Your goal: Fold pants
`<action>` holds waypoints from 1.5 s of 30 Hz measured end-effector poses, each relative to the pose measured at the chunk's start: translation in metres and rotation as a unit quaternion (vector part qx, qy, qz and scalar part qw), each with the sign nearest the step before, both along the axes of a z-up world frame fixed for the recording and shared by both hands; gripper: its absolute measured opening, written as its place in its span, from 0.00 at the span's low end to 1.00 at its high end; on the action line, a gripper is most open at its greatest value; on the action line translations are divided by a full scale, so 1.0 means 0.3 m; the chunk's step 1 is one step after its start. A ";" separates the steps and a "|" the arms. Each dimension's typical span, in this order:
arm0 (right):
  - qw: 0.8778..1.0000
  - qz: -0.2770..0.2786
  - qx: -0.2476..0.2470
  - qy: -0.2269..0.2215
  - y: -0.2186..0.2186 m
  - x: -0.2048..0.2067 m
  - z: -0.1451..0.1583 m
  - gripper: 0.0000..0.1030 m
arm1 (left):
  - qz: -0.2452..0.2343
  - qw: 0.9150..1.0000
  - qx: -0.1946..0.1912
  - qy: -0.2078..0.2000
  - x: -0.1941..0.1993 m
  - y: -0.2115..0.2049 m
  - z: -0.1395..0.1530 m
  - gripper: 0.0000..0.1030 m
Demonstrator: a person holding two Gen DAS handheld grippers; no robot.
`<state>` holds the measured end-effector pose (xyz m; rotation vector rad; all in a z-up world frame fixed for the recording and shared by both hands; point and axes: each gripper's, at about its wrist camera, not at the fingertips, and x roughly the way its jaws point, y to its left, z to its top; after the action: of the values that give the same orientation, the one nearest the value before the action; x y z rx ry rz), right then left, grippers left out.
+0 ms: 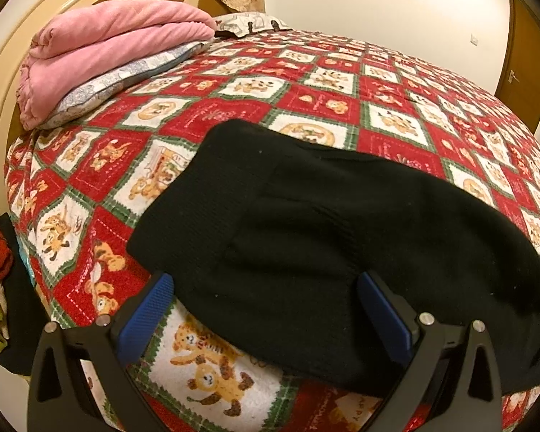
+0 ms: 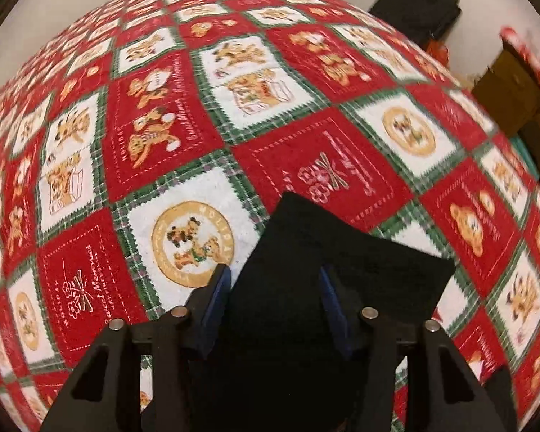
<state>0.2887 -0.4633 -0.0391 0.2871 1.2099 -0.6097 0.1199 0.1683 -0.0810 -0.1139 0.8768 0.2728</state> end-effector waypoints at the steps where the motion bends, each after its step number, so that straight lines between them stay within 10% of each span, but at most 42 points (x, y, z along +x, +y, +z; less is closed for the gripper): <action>1: 1.000 0.008 0.010 -0.003 0.002 -0.002 0.005 0.30 | -0.001 1.000 0.001 0.001 0.002 0.000 0.002 1.00; 3: 0.999 0.004 0.034 -0.018 -0.012 -0.031 0.028 0.07 | -0.003 1.000 0.002 0.003 0.005 0.002 0.004 1.00; 14: 0.927 0.012 0.210 -0.310 -0.115 -0.700 0.352 0.06 | -0.006 1.000 0.004 -0.002 0.004 -0.004 0.007 1.00; 22: 0.900 -0.083 0.247 -0.349 -0.256 -1.142 0.108 0.04 | -0.007 1.000 0.012 -0.001 0.011 -0.013 0.010 1.00; 33: 0.899 -0.080 0.251 -0.351 -0.243 -1.138 0.154 0.07 | -0.002 1.000 0.015 -0.002 0.018 -0.013 0.010 1.00; 39: 0.877 -0.103 0.290 -0.369 -0.270 -1.121 0.115 0.10 | -0.008 1.000 0.016 0.000 0.020 -0.013 0.010 1.00; 45: 0.879 -0.098 0.287 -0.367 -0.249 -1.084 0.146 0.42 | -0.010 1.000 0.015 0.001 0.019 -0.011 0.012 1.00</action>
<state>-0.0365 -0.5378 0.0048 1.0549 0.5878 -0.2428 0.1257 0.1649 -0.0774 -0.0778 0.8756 0.2677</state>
